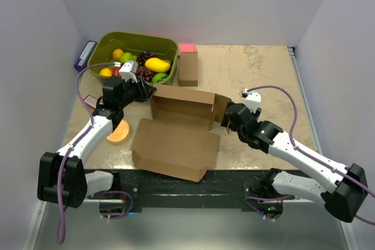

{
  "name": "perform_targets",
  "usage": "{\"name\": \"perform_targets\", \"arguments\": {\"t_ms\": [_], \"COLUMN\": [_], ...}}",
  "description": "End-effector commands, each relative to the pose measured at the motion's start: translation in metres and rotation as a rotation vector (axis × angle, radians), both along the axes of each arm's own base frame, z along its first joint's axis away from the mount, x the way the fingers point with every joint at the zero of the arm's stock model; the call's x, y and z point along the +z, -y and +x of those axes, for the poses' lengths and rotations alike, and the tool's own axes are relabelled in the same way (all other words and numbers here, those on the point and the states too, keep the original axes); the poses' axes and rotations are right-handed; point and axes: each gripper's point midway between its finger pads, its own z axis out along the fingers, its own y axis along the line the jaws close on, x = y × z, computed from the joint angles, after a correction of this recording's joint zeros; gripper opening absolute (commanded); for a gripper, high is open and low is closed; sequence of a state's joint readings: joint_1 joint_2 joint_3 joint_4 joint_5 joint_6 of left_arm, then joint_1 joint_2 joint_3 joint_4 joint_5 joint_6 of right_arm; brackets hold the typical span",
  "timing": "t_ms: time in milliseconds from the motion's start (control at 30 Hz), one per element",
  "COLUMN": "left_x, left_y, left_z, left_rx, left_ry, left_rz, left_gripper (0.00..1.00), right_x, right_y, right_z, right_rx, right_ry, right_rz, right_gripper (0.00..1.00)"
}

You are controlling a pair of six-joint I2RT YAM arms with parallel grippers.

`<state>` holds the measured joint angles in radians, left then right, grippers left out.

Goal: Fold the paper box

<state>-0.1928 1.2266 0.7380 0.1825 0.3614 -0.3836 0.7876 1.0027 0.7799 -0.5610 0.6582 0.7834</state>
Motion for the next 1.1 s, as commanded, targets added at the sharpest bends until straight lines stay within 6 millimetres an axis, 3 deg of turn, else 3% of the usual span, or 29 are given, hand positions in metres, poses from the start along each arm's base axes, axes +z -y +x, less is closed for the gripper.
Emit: {"name": "perform_targets", "arguments": {"t_ms": [0, 167, 267, 300, 400, 533, 633, 1067], "left_x": [-0.025, -0.025, -0.026, -0.026, -0.026, -0.027, -0.027, -0.027], "left_y": [0.001, 0.002, 0.004, 0.005, 0.008, 0.010, 0.013, 0.021], "left_z": [-0.009, -0.010, -0.011, -0.011, -0.012, -0.013, -0.015, -0.019], "left_rx": [-0.007, -0.008, -0.014, -0.015, -0.023, -0.023, -0.022, -0.028], "left_ry": [-0.087, -0.086, -0.087, -0.087, -0.085, -0.084, -0.078, -0.064], "left_rz": [0.041, 0.046, 0.049, 0.050, 0.056, 0.071, 0.091, 0.137], "left_gripper": [0.32, 0.32, 0.32, 0.32, 0.32, 0.32, 0.31, 0.31], "right_x": [-0.002, -0.020, -0.018, -0.012, -0.002, 0.004, 0.006, 0.026], "right_y": [-0.010, -0.011, -0.017, -0.018, -0.020, -0.030, -0.036, -0.061], "right_z": [0.016, 0.023, 0.027, 0.028, 0.030, 0.033, 0.033, 0.028], "right_rx": [0.018, 0.017, 0.044, 0.047, 0.054, 0.094, 0.108, 0.210], "right_ry": [0.009, -0.022, -0.020, -0.020, -0.016, -0.012, -0.028, -0.035], "right_rz": [-0.020, -0.079, -0.081, -0.078, -0.080, -0.059, -0.049, 0.058], "right_gripper": [0.75, 0.61, 0.49, 0.34, 0.17, 0.06, 0.00, 0.00]}}
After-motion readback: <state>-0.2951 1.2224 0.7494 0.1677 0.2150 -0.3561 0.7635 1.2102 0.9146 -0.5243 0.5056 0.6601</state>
